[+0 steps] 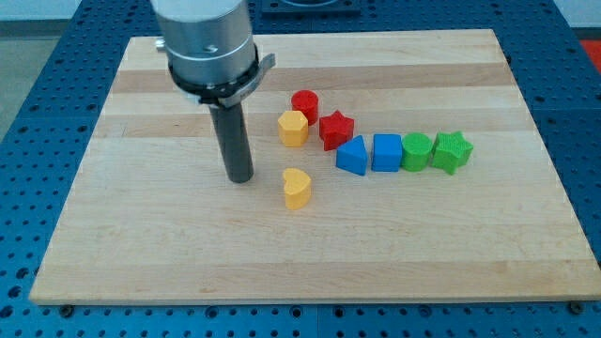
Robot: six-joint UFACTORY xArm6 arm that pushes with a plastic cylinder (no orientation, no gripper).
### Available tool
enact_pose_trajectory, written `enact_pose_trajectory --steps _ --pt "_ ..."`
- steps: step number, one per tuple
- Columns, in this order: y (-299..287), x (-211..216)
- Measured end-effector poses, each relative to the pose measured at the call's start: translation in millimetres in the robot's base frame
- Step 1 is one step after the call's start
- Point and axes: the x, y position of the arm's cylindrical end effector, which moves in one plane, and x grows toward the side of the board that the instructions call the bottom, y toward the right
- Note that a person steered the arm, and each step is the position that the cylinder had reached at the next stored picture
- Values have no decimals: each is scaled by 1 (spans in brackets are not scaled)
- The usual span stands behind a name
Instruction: Drag the yellow heart to the bottom left of the yellow hexagon
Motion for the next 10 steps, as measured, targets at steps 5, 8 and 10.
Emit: enact_pose_trajectory --steps 5,8,10 --pt "-4 49" --pt "95 52" --pt "81 29"
